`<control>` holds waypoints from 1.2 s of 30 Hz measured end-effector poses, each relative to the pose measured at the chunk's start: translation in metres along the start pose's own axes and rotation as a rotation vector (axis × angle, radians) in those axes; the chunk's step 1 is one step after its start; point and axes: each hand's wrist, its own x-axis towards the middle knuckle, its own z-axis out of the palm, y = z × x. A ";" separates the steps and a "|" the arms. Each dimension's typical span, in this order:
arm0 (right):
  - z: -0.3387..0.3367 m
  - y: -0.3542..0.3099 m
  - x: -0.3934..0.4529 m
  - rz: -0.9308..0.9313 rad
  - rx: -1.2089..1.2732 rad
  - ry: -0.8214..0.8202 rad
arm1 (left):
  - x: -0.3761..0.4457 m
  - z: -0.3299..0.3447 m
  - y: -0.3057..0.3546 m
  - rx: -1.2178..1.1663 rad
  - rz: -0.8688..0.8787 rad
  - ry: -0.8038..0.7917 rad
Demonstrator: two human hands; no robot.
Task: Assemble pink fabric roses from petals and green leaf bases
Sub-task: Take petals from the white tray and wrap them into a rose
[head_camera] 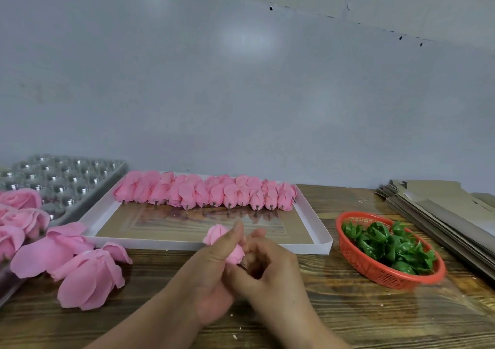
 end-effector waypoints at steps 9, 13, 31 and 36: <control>0.005 0.000 -0.003 0.023 0.042 0.030 | 0.000 0.001 0.003 0.091 0.052 0.005; 0.005 0.002 -0.004 -0.057 -0.156 0.117 | -0.004 0.008 -0.002 0.020 0.049 0.025; -0.012 -0.017 0.006 0.446 0.651 -0.248 | -0.005 -0.006 0.003 0.258 0.023 -0.177; -0.082 -0.008 0.033 0.288 -0.201 -0.108 | 0.000 -0.008 0.005 0.181 0.036 -0.029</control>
